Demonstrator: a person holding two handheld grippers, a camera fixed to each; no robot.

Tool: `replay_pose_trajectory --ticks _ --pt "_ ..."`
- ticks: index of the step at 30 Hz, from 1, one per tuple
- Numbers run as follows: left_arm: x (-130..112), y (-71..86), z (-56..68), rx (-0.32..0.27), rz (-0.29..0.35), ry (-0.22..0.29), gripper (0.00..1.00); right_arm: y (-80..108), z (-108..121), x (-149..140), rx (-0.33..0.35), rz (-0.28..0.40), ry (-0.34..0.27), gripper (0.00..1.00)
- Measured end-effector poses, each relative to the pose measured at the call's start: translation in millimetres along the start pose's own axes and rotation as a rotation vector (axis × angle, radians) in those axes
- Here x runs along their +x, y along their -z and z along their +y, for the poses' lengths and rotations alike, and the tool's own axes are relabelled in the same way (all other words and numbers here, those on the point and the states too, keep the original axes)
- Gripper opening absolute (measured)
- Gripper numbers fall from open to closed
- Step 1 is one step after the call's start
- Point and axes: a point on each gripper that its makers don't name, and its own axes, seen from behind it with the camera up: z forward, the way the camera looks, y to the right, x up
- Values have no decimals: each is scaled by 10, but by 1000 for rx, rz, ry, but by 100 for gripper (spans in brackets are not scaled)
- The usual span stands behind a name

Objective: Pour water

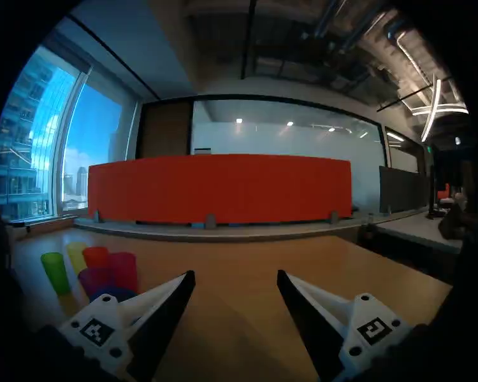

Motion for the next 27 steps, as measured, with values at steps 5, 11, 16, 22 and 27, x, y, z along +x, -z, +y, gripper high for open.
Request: replay_pose_trajectory --ticks 5,11,16,22,27 --pt "-3 -17 -62 2 -13 8 99 -27 -67 135 17 -2 15 100" --pt "219 -46 -107 -12 -27 25 99 -63 -90 411 29 -10 18 100" --pt "535 -87 -131 -28 -25 40 99 -71 -111 672 41 -17 12 100" --pt "946 -131 -165 -45 -21 42 99 -119 -104 1001 49 -19 3 100" --pt "1309 -161 -153 -67 -4 28 99 -150 -116 1289 66 -15 -18 100"
